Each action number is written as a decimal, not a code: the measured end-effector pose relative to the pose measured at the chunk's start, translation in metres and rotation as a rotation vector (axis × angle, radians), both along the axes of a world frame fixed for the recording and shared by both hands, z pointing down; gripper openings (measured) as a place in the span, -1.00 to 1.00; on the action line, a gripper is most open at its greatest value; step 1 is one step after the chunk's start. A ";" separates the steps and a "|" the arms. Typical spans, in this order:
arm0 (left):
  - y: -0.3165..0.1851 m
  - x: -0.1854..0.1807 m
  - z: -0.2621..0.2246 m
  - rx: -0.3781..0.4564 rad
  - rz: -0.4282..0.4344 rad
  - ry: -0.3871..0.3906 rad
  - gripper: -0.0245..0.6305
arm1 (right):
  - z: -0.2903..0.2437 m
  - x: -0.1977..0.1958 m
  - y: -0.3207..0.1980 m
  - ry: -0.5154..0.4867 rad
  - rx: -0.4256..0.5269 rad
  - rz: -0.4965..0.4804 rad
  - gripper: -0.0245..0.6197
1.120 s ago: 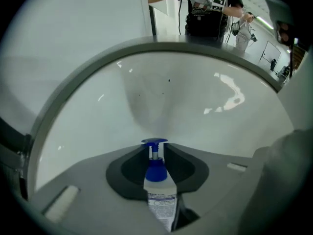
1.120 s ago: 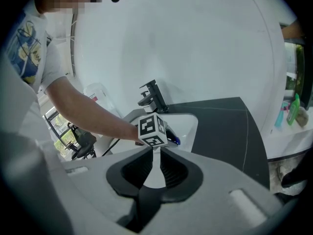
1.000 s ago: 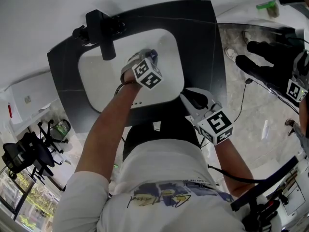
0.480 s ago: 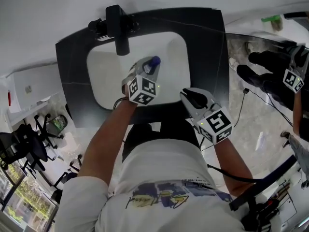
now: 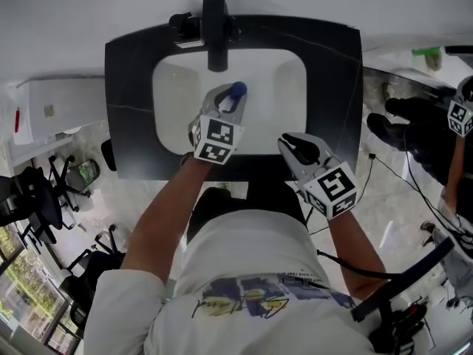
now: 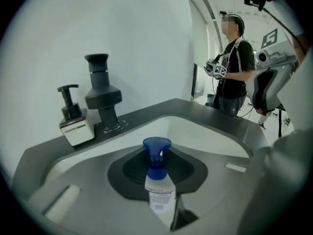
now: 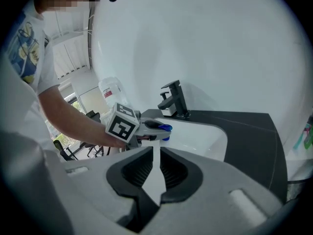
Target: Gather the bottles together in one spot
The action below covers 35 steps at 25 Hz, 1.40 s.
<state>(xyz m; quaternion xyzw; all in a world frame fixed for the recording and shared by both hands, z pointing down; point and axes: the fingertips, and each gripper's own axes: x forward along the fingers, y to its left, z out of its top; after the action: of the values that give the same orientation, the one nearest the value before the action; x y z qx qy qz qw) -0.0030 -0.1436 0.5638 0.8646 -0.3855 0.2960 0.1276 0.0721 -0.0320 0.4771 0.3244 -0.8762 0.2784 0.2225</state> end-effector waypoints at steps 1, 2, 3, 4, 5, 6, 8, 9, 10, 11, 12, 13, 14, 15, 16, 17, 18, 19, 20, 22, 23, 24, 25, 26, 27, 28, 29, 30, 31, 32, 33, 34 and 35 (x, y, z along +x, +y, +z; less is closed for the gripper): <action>0.000 -0.005 -0.005 0.006 -0.019 0.008 -0.70 | -0.001 -0.003 0.000 -0.002 0.003 -0.008 -0.78; -0.001 -0.011 -0.010 0.013 -0.039 0.014 -0.70 | -0.002 -0.006 -0.001 -0.004 0.007 -0.017 -0.78; -0.001 -0.016 -0.015 0.020 -0.060 0.021 -0.70 | -0.003 -0.008 -0.001 -0.006 0.010 -0.027 -0.78; -0.001 -0.022 -0.021 0.028 -0.080 0.028 -0.70 | -0.004 -0.011 0.000 -0.007 0.013 -0.036 -0.78; -0.002 -0.028 -0.028 0.037 -0.100 0.035 -0.70 | -0.006 -0.014 0.000 -0.008 0.016 -0.045 -0.78; -0.002 -0.034 -0.034 0.045 -0.122 0.043 -0.70 | -0.008 -0.017 0.000 -0.009 0.020 -0.054 -0.78; -0.003 -0.050 -0.046 0.062 -0.167 0.058 -0.70 | -0.011 -0.024 0.000 -0.010 0.024 -0.071 -0.78; -0.003 -0.057 -0.051 0.071 -0.191 0.064 -0.70 | -0.011 -0.027 0.001 -0.010 0.024 -0.079 -0.78; -0.005 -0.064 -0.056 0.080 -0.215 0.070 -0.70 | -0.011 -0.028 0.001 -0.011 0.025 -0.087 -0.78; -0.007 -0.071 -0.060 0.091 -0.240 0.074 -0.70 | -0.010 -0.029 0.001 -0.011 0.026 -0.095 -0.78; -0.011 -0.078 -0.064 0.103 -0.265 0.078 -0.70 | -0.008 -0.029 0.000 -0.012 0.026 -0.102 -0.78; -0.015 -0.085 -0.069 0.114 -0.291 0.082 -0.70 | -0.007 -0.029 -0.001 -0.012 0.026 -0.110 -0.78; -0.018 -0.094 -0.074 0.126 -0.317 0.087 -0.70 | -0.007 -0.031 -0.001 -0.011 0.026 -0.118 -0.78; -0.021 -0.104 -0.079 0.139 -0.341 0.092 -0.70 | -0.007 -0.033 0.000 -0.010 0.026 -0.125 -0.78; -0.025 -0.114 -0.085 0.151 -0.365 0.097 -0.70 | -0.008 -0.036 0.000 -0.009 0.026 -0.132 -0.78; -0.029 -0.123 -0.091 0.162 -0.386 0.102 -0.70 | -0.009 -0.038 0.000 -0.006 0.026 -0.139 -0.78; -0.033 -0.131 -0.095 0.171 -0.405 0.109 -0.70 | -0.009 -0.039 -0.001 -0.004 0.027 -0.146 -0.78; -0.038 -0.137 -0.100 0.179 -0.423 0.116 -0.70 | -0.009 -0.040 -0.002 -0.002 0.028 -0.151 -0.78; -0.043 -0.142 -0.105 0.188 -0.441 0.122 -0.70 | -0.009 -0.040 -0.003 -0.001 0.030 -0.155 -0.78; -0.053 -0.153 -0.114 0.207 -0.475 0.133 -0.70 | -0.009 -0.040 -0.003 0.007 0.034 -0.164 -0.78; -0.057 -0.159 -0.118 0.215 -0.492 0.139 -0.70 | -0.009 -0.039 -0.003 0.014 0.034 -0.169 -0.78; -0.062 -0.165 -0.120 0.222 -0.508 0.143 -0.70 | -0.007 -0.039 -0.002 0.021 0.032 -0.173 -0.78; -0.069 -0.170 -0.121 0.229 -0.524 0.147 -0.70 | -0.005 -0.039 -0.002 0.025 0.028 -0.176 -0.78; -0.076 -0.175 -0.122 0.237 -0.537 0.149 -0.70 | -0.002 -0.038 -0.004 0.027 0.025 -0.178 -0.78; -0.084 -0.178 -0.123 0.247 -0.549 0.151 -0.70 | 0.000 -0.036 -0.005 0.029 0.022 -0.180 -0.78; -0.091 -0.182 -0.126 0.258 -0.558 0.152 -0.70 | 0.002 -0.035 -0.007 0.031 0.021 -0.181 -0.78; -0.098 -0.185 -0.129 0.270 -0.567 0.153 -0.70 | 0.003 -0.033 -0.007 0.033 0.020 -0.182 -0.78; -0.104 -0.189 -0.132 0.282 -0.575 0.154 -0.70 | 0.003 -0.033 -0.008 0.036 0.019 -0.183 -0.78; -0.111 -0.192 -0.136 0.294 -0.583 0.156 -0.70 | 0.004 -0.032 -0.008 0.040 0.018 -0.182 -0.78; -0.118 -0.195 -0.139 0.305 -0.590 0.160 -0.70 | 0.003 -0.031 -0.009 0.043 0.018 -0.182 -0.78; -0.125 -0.197 -0.142 0.315 -0.597 0.164 -0.70 | 0.003 -0.030 -0.009 0.047 0.017 -0.181 -0.78; -0.132 -0.199 -0.145 0.324 -0.604 0.169 -0.70 | 0.003 -0.028 -0.010 0.051 0.016 -0.180 -0.78; -0.137 -0.200 -0.146 0.330 -0.609 0.174 -0.70 | 0.002 -0.027 -0.009 0.055 0.013 -0.179 -0.78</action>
<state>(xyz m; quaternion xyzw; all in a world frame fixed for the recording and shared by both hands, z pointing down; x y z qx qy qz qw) -0.2028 -0.2809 0.4177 0.7408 -0.6559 0.1035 0.1010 0.0453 -0.0411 0.4796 0.2536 -0.8971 0.2427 0.2683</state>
